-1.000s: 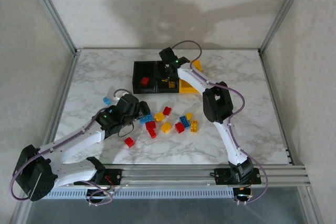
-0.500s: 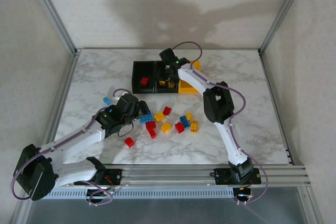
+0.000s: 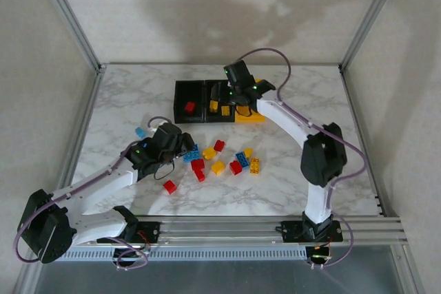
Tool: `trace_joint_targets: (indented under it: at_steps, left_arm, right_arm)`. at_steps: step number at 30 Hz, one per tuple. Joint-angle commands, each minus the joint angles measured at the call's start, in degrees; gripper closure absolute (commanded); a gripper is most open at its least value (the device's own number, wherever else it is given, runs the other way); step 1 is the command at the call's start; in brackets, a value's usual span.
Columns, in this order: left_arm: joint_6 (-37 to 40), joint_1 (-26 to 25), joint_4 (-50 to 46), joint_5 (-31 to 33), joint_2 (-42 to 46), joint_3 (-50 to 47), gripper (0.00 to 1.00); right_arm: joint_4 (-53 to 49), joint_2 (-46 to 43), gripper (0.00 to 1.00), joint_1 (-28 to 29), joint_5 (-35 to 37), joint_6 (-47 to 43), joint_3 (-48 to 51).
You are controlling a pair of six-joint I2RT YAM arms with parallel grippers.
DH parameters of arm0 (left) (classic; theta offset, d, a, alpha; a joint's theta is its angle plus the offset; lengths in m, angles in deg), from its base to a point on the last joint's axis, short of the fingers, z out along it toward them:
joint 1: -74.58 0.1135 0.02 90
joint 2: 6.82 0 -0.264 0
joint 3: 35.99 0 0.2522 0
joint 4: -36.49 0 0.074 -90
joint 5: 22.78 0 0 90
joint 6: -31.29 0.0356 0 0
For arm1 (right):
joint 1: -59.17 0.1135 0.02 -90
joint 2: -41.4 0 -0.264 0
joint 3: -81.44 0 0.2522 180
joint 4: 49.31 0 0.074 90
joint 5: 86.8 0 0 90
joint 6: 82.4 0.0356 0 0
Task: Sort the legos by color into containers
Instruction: Place the lego in the container, then move the lego to the center of the table.
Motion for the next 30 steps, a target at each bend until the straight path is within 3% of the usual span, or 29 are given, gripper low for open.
trace_joint_targets:
  at_steps: [1,8,15,21,30]
  left_arm:
    - [-0.1,0.7,-2.6,2.0,0.0,2.6,0.34]
    - [0.2,0.9,-2.8,1.5,-1.9,3.7,0.34]
    - [0.7,0.3,0.7,-2.4,-4.1,3.2,0.34]
    - [0.8,-0.3,1.6,-2.9,-5.6,3.1,0.34]
    - [0.7,-0.6,1.2,-2.4,-3.8,1.3,0.34]
  right_arm:
    - [3.5,-6.5,0.40,0.7,-1.6,-0.7,9.0]
    - [5.4,-19.4,0.32,1.5,-1.5,0.2,25.9]
    - [5.1,-25.9,0.36,4.4,-3.8,2.9,38.2]
    - [9.1,-24.2,0.39,7.6,-6.2,5.7,43.0]
    - [11.2,-15.6,0.34,7.9,-5.5,7.5,41.7]
